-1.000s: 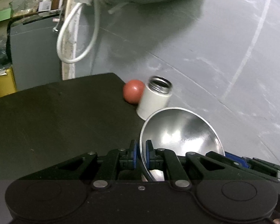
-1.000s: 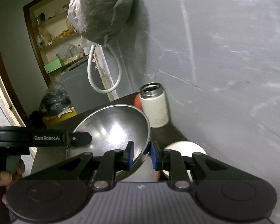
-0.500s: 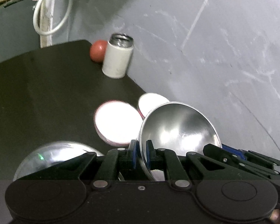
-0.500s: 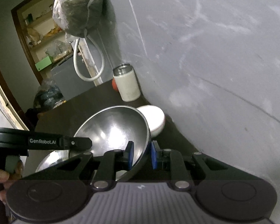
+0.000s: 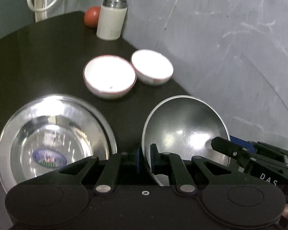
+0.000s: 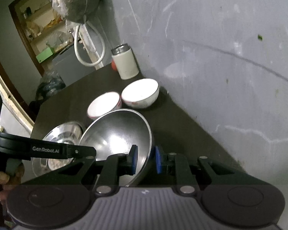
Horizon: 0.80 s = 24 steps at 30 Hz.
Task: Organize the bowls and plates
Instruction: 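Carry the steel mixing bowl with the right gripper beside the plate stack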
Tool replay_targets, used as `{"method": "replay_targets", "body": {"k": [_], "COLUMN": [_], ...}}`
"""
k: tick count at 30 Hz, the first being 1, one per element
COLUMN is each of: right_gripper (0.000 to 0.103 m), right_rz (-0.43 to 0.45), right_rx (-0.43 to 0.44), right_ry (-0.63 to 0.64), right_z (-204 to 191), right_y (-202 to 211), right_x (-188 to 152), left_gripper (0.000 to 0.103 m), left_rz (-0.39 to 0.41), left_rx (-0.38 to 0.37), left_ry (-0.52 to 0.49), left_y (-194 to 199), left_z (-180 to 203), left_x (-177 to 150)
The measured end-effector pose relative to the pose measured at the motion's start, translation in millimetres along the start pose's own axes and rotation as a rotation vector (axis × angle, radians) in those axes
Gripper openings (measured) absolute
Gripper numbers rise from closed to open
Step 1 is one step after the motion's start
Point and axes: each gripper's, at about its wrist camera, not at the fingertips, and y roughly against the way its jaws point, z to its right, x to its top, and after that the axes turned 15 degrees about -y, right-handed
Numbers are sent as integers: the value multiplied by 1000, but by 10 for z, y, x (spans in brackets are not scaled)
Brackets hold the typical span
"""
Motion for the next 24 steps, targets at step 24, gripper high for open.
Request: {"method": "replay_targets", "body": {"k": [24], "right_gripper": [22], "right_rz": [-131], "right_rx": [41], "right_ry": [56], "right_z": [-43], "right_y": [179], "right_x": [-228], "left_gripper": [11], "left_rz": [-104], "left_rx": [-25], "left_ry": [22], "left_y": [97], "left_z": [-62], "left_x": [-263]}}
